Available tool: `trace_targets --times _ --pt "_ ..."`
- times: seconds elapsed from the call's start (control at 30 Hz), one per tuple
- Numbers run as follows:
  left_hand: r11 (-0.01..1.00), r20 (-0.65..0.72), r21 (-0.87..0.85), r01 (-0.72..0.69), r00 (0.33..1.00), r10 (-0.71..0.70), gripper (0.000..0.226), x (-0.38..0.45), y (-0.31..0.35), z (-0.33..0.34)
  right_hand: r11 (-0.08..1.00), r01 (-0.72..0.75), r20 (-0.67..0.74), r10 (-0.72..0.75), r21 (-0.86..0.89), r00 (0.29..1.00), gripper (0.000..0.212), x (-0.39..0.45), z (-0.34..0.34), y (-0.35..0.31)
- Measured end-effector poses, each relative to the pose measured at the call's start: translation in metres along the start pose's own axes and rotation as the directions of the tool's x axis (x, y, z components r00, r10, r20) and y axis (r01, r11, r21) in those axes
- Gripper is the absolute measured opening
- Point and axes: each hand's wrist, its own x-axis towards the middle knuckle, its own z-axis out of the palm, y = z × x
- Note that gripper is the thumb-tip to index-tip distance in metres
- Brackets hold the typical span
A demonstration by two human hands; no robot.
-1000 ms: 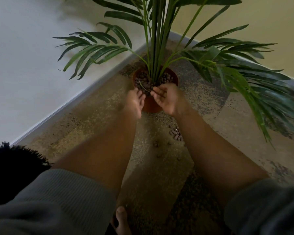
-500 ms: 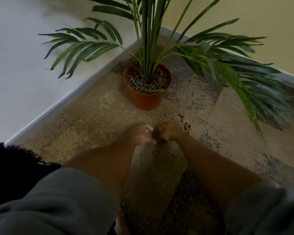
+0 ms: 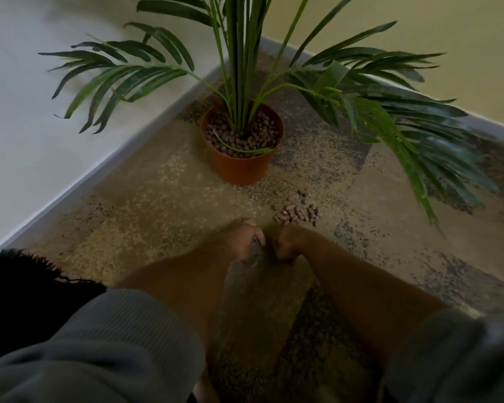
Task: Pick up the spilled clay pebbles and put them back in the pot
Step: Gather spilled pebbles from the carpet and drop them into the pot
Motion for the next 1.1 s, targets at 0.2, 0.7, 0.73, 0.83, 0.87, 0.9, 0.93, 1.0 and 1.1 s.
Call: trace_targets --times 0.2,0.7,0.73,0.83,0.87,0.9,0.93,1.0,1.1 --pt "0.978 0.066 -0.195 0.071 0.996 -0.059 0.022 0.001 -0.001 0.003 0.997 -0.055 0.027 0.057 -0.061 0.998 0.021 -0.003 0.011 0.002" --pt "0.970 0.009 -0.083 0.229 0.973 -0.229 0.018 -0.003 0.002 -0.001 0.948 0.141 -0.189 -0.089 0.284 0.978 0.028 -0.008 0.009 -0.026" --pt "0.965 0.012 -0.083 0.248 0.969 -0.248 0.017 -0.003 0.002 -0.001 0.966 0.157 -0.195 -0.116 0.207 0.974 0.029 -0.009 0.011 -0.028" --pt "0.952 0.017 -0.091 0.292 0.956 -0.291 0.015 -0.005 0.000 -0.002 0.976 0.189 -0.204 -0.165 0.106 0.965 0.029 -0.011 0.014 -0.032" --pt "0.947 0.021 -0.107 0.302 0.953 -0.302 0.016 -0.006 -0.001 -0.003 0.974 0.201 -0.196 -0.178 0.106 0.964 0.029 -0.011 0.014 -0.032" --pt "0.941 0.025 -0.128 0.312 0.950 -0.312 0.016 -0.007 -0.001 -0.004 0.971 0.201 -0.185 -0.176 0.127 0.967 0.028 -0.011 0.014 -0.033" --pt "0.933 0.033 -0.154 0.325 0.946 -0.324 0.015 -0.007 -0.001 -0.005 0.970 0.192 -0.176 -0.164 0.151 0.971 0.027 -0.010 0.013 -0.032" --pt "0.908 0.064 -0.221 0.355 0.935 -0.350 0.016 -0.008 -0.001 -0.007 0.916 0.124 -0.135 -0.077 0.382 0.988 0.025 -0.006 0.013 -0.029" --pt "0.877 0.118 -0.283 0.388 0.922 -0.370 0.019 -0.008 -0.002 -0.009 0.747 0.027 -0.092 0.046 0.664 0.995 0.024 -0.006 0.009 -0.028"
